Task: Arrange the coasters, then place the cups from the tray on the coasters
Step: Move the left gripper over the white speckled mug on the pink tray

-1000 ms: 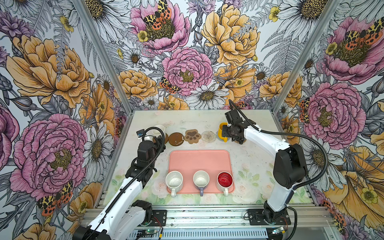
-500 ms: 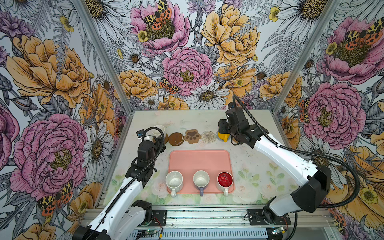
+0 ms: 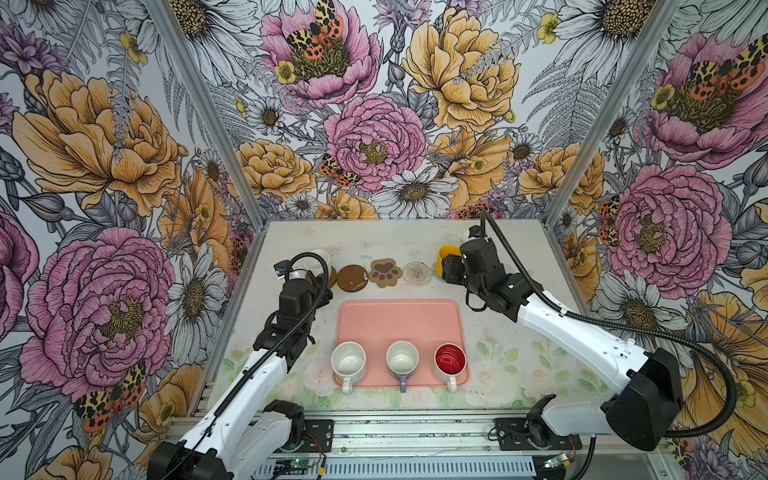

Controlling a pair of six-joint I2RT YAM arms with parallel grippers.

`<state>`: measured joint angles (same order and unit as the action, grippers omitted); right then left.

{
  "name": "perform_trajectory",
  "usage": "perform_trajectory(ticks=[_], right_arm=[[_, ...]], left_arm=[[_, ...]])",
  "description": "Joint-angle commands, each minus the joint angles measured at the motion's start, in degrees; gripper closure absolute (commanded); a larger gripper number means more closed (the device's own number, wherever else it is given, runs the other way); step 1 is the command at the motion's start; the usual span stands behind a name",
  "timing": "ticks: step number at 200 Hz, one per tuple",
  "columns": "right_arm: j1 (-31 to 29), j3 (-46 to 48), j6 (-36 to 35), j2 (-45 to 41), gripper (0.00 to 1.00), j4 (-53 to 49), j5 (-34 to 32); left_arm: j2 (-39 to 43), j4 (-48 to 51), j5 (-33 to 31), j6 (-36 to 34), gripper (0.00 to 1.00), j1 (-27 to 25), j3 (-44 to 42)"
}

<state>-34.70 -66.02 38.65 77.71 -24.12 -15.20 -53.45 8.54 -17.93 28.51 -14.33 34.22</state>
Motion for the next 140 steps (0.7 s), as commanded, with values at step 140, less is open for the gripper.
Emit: perform_trajectory(ticks=[140], right_arm=[[2.08,3.52,0.90,1.84,0.44,6.10,3.33]], left_arm=[[4.26,11.76,-2.02,1.11,0.26,-4.86,8.62]])
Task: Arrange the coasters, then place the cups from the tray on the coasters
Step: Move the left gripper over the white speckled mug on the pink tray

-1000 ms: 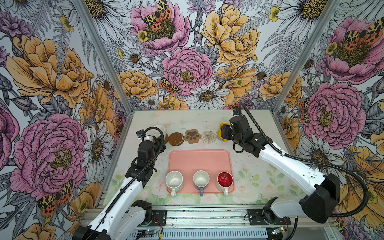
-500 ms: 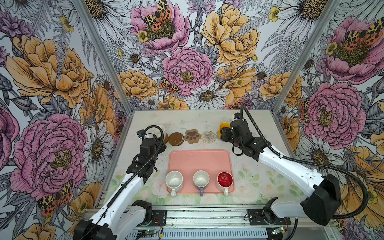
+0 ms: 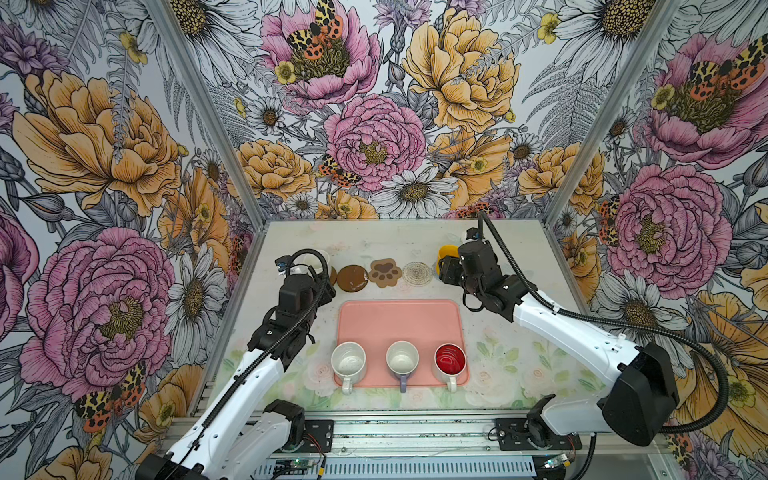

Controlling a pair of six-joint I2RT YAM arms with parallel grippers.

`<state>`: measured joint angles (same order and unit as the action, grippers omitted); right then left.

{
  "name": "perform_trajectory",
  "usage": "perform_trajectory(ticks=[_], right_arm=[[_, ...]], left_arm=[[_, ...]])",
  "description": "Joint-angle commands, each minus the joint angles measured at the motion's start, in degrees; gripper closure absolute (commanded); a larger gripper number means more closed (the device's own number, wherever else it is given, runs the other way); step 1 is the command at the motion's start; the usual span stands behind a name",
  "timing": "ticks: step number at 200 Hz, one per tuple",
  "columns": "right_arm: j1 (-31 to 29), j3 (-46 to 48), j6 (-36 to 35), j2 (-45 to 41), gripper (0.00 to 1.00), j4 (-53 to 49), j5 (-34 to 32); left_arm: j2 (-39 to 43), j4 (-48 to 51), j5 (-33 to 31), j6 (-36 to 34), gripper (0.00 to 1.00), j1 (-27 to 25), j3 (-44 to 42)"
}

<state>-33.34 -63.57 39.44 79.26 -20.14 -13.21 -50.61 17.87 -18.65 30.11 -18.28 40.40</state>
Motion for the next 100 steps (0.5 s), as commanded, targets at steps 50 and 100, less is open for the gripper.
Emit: perform_trajectory(ticks=[50,100], right_arm=[[2.03,2.72,0.20,-1.01,0.44,2.66,2.21],[3.17,4.48,0.72,-1.98,0.44,3.37,3.04]], left_arm=[[2.62,6.55,-1.06,-1.58,0.26,-2.84,4.78],[4.39,14.25,4.17,-4.00,0.28,-5.51,9.15]])
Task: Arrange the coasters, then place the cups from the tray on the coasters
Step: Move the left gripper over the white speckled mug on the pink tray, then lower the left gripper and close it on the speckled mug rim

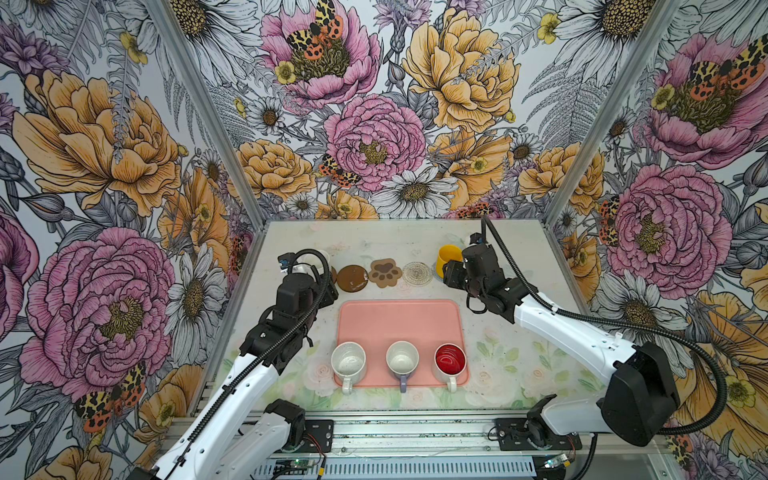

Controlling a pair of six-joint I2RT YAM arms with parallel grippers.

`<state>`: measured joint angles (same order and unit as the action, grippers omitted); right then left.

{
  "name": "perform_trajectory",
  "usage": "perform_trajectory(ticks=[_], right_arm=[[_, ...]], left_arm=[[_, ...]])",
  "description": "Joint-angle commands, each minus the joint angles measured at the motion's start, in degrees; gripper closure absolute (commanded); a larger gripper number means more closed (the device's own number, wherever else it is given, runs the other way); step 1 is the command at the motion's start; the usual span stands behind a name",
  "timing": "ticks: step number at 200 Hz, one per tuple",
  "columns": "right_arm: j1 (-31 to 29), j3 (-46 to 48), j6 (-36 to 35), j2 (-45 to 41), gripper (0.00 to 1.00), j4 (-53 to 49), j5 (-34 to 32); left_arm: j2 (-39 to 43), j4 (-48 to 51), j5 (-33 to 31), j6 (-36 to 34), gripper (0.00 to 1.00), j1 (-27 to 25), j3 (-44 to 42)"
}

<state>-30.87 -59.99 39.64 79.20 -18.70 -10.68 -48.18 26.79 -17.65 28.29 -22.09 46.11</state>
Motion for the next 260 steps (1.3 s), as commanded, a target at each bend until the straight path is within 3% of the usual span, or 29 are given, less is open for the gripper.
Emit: perform_trajectory(ticks=[1,66,132,260], right_arm=[[0.71,0.96,0.53,-1.89,0.44,1.92,0.49],[2.44,1.72,0.61,-1.24,0.44,2.74,1.93],[3.27,2.37,0.53,-0.81,0.44,3.58,3.21],[4.32,2.58,0.86,1.09,0.44,5.16,5.07]], left_arm=[[2.05,5.58,3.20,-2.19,0.28,-1.76,3.50],[8.07,14.04,13.15,4.03,0.33,-10.10,3.45],[7.52,23.80,13.22,8.97,0.38,-17.90,5.45],[10.78,37.88,13.69,24.27,0.47,-35.14,-0.10]])
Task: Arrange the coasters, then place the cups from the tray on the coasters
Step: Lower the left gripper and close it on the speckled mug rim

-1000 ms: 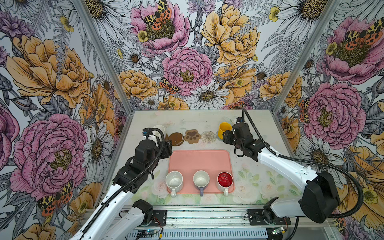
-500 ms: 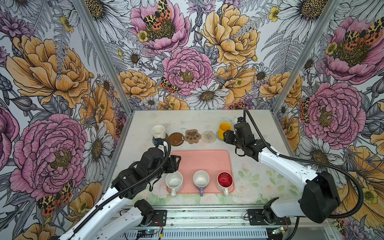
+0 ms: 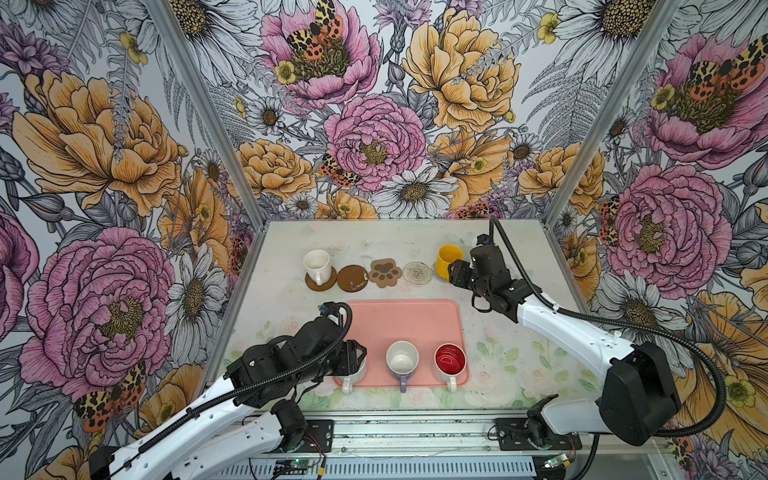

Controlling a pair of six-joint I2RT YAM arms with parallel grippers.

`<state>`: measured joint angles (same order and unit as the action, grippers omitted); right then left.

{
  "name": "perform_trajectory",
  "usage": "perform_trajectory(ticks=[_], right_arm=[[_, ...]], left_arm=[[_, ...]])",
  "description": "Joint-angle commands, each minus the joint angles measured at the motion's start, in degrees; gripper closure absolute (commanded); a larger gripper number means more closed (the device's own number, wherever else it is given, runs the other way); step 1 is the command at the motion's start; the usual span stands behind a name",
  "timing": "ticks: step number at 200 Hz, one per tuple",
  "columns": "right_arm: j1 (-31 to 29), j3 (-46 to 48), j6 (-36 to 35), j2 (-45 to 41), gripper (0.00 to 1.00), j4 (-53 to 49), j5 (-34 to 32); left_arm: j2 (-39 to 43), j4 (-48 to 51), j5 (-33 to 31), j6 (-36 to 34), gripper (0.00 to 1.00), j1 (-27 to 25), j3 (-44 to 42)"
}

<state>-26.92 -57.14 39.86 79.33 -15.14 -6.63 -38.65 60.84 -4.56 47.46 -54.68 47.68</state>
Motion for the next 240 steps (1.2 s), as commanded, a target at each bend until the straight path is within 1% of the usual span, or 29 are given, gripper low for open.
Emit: perform_trajectory(ticks=[1,36,69,125,207,240], right_arm=[[0.33,-0.25,0.70,0.98,0.44,1.60,1.06],[0.36,-0.26,0.97,1.35,0.44,1.85,1.40],[0.36,-0.34,1.03,1.74,0.44,2.06,1.59],[0.30,-0.56,1.19,2.01,0.44,2.19,2.06],[0.34,-1.30,1.12,3.42,0.44,2.31,2.90],[0.29,-1.57,1.22,3.96,0.44,2.50,3.32]], left_arm=[[1.27,4.01,0.51,5.23,0.47,-2.68,-1.69],[1.97,8.18,-1.90,9.49,0.48,-7.11,-2.63],[0.75,9.55,-1.57,11.66,0.48,-9.27,-4.11],[-3.64,9.45,-3.52,13.08,0.47,-9.66,-6.11],[-5.49,9.23,-5.10,14.03,0.46,-9.66,-7.08],[-7.37,8.91,-7.04,14.91,0.46,-9.66,-7.41]])
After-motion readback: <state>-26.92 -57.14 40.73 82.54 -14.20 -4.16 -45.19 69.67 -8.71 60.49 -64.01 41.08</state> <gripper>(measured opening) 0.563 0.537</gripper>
